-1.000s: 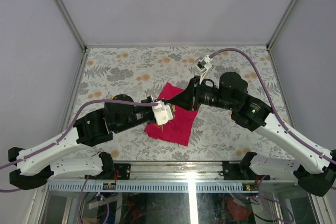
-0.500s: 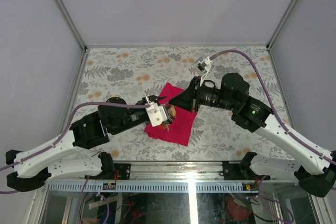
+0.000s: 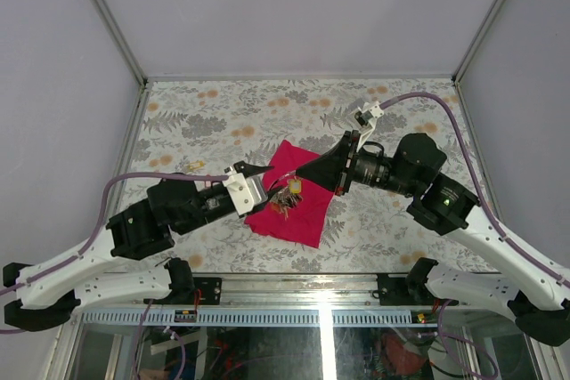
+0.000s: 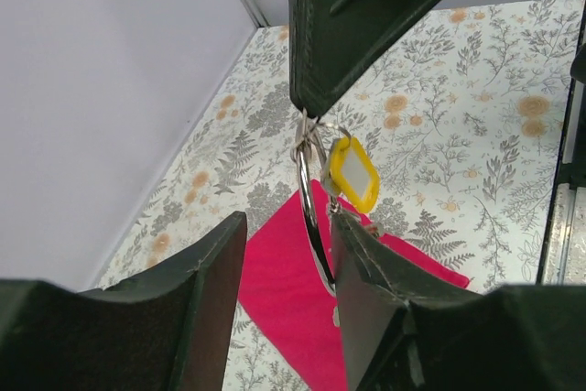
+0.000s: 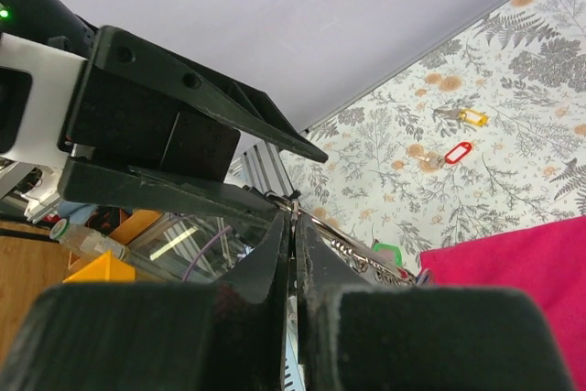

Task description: Put the keys on the keyring

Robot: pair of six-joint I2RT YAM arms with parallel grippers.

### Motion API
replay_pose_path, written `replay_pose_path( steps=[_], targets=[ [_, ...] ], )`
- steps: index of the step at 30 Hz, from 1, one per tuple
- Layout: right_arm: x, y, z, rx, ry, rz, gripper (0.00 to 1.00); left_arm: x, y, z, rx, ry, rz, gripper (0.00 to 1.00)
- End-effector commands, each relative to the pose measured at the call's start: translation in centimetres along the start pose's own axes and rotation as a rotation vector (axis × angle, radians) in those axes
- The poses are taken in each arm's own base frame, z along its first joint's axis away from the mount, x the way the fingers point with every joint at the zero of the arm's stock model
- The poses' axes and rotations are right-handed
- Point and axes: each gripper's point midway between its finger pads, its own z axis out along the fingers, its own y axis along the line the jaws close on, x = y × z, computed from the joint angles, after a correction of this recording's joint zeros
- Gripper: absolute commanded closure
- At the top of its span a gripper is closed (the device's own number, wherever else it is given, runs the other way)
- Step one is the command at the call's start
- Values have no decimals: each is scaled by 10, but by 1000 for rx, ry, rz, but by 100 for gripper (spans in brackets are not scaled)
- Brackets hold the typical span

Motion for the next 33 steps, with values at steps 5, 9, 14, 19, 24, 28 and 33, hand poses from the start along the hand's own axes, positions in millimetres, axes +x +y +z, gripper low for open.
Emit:
replay_pose_path(
  steps=[5,9,14,19,24,28,33],
  targets=[
    [-34,27,-12,-76,-129,-64,100,-11,4,1,-28,-63,-59,57],
    [-31,27,-13,-83,-130,-55,100,-13,3,5,-21,-72,-58,57],
    [-29,29,-14,-97,-125,-53,100,-13,0,9,-10,-68,-59,68],
    [-26,25,-16,-85,-124,-69,100,-14,-2,12,11,-51,-53,100],
    [-26,10,-21,1,-133,-116,99,-16,5,5,-5,-29,-37,100],
    [-33,-4,-29,95,-173,-151,81,-11,4,2,18,36,-19,100],
    [-36,-36,-46,289,-199,-165,71,-1,-1,-3,63,133,-11,100]
  ],
)
